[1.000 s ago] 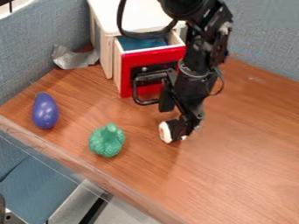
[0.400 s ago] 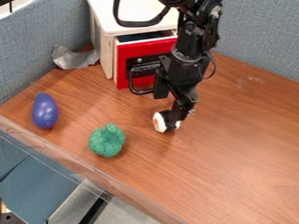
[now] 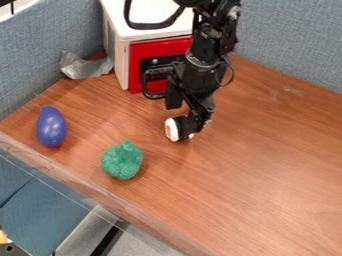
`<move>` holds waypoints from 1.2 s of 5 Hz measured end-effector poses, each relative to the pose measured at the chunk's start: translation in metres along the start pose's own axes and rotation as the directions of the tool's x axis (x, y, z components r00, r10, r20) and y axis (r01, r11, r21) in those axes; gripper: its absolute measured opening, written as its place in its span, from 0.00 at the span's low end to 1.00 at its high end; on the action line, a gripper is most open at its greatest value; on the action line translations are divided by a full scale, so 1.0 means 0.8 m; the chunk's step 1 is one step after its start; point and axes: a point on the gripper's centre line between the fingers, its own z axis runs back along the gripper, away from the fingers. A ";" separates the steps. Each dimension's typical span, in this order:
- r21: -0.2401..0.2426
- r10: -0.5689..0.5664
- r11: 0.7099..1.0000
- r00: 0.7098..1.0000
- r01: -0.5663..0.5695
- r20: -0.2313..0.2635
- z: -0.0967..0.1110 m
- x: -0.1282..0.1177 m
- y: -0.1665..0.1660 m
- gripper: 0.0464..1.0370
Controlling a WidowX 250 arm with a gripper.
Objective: Close the drawer
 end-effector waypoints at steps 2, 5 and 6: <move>-0.001 0.013 1.000 1.000 -0.013 -0.018 -0.007 -0.003 0.010 0.96; -0.071 0.018 0.997 0.999 -0.020 -0.029 0.004 -0.011 -0.013 0.96; -0.134 0.014 0.991 1.000 -0.013 0.008 0.027 -0.015 -0.033 0.96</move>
